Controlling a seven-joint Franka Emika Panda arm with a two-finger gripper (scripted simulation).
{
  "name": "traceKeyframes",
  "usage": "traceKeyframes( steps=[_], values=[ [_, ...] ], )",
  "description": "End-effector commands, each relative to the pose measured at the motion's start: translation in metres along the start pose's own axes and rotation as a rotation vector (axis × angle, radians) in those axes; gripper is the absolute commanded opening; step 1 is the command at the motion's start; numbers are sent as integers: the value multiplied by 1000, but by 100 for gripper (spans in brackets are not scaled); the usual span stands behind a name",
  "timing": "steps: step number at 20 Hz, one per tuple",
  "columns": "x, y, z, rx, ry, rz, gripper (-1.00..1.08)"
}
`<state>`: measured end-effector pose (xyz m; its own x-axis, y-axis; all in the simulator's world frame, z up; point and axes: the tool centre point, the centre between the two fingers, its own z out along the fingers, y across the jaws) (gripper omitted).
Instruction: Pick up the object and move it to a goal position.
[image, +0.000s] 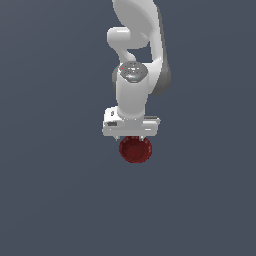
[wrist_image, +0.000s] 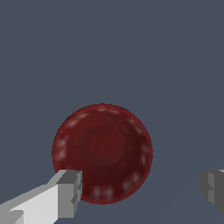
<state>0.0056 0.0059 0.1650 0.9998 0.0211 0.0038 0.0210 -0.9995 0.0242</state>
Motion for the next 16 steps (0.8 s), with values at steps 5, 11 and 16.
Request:
traceKeyframes(
  steps=[5, 11, 16],
  values=[
    [2, 6, -1, -2, 5, 7, 28],
    [4, 13, -2, -1, 11, 14, 28],
    [3, 7, 2, -15, 3, 15, 28]
  ],
)
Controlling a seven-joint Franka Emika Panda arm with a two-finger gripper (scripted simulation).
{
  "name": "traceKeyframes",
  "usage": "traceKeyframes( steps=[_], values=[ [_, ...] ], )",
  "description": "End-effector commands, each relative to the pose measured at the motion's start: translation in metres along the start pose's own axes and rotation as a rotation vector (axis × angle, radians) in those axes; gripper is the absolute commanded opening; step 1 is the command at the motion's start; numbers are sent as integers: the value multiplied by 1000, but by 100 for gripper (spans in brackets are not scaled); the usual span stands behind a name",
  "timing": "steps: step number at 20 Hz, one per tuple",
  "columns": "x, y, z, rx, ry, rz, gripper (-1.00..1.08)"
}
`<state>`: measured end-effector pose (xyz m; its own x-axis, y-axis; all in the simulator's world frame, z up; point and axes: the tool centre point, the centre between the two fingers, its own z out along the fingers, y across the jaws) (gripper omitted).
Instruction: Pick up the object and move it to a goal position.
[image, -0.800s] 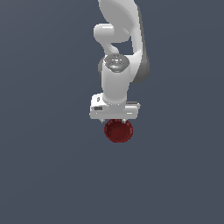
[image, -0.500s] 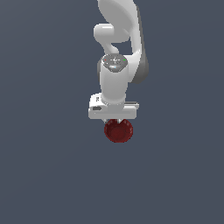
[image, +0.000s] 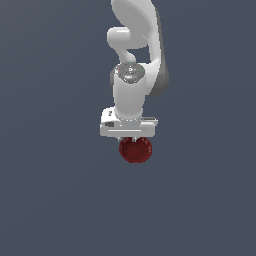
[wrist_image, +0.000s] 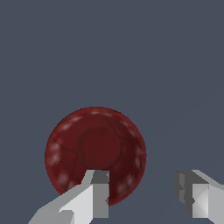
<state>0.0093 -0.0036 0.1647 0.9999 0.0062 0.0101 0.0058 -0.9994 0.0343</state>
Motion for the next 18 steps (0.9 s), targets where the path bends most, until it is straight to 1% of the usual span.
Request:
traceKeyframes(
  steps=[1, 5, 9, 13, 18],
  values=[
    [0, -5, 3, -9, -5, 0, 28],
    [-1, -15, 11, -36, -18, 2, 28],
    [-2, -31, 22, -76, -32, 4, 28],
    [-4, -50, 37, -132, -45, 6, 28],
    [-8, -78, 57, -217, -51, 8, 28]
  ],
)
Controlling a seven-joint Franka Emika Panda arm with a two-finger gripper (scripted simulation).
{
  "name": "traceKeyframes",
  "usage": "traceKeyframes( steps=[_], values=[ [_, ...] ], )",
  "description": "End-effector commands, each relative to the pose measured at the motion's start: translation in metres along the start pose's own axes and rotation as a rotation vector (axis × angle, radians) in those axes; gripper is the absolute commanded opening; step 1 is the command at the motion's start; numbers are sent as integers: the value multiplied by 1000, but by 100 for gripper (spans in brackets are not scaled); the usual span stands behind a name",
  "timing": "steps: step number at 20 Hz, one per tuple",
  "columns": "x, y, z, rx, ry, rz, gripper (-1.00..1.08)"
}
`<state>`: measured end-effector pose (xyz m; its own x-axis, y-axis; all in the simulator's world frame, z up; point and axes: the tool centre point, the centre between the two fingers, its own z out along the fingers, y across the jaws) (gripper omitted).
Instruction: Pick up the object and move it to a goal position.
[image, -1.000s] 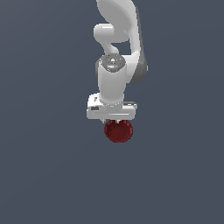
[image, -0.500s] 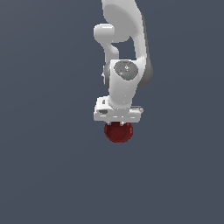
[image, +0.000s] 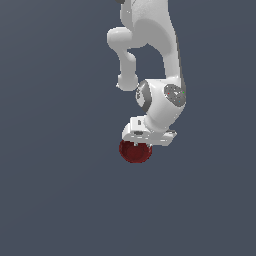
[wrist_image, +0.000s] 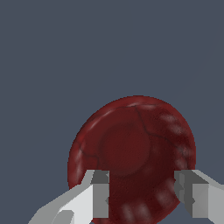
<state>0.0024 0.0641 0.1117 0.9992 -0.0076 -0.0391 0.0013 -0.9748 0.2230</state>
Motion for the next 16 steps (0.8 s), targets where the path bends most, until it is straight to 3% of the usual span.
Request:
traceKeyframes(
  steps=[1, 9, 16],
  values=[
    [-2, -15, 7, -43, 1, 2, 28],
    [-7, -49, 22, -145, 19, 5, 28],
    [-10, -63, 28, -186, 32, 6, 28]
  ],
)
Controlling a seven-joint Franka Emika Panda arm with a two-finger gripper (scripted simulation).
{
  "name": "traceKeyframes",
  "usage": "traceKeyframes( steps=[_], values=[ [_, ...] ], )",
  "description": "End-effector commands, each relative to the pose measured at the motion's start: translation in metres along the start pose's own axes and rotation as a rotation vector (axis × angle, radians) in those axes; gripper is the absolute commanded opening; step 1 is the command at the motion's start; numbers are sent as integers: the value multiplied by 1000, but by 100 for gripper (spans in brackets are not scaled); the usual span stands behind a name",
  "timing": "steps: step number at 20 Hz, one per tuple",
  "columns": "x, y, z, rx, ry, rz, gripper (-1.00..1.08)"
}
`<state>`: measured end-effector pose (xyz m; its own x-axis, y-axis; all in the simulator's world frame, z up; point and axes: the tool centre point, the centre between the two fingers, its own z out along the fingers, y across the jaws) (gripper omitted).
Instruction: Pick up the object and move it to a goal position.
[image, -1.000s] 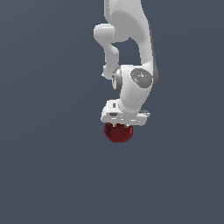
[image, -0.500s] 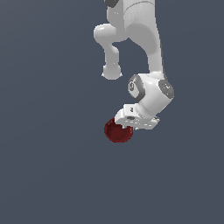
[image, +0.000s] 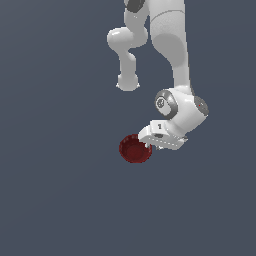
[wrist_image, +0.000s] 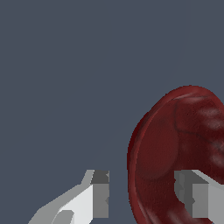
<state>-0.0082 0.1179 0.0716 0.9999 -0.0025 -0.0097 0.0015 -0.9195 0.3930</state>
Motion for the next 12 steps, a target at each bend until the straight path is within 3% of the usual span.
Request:
traceKeyframes(
  steps=[1, 12],
  values=[
    [0, -2, 1, -10, 4, 2, 28],
    [-1, -3, 24, -10, 4, 1, 28]
  ],
)
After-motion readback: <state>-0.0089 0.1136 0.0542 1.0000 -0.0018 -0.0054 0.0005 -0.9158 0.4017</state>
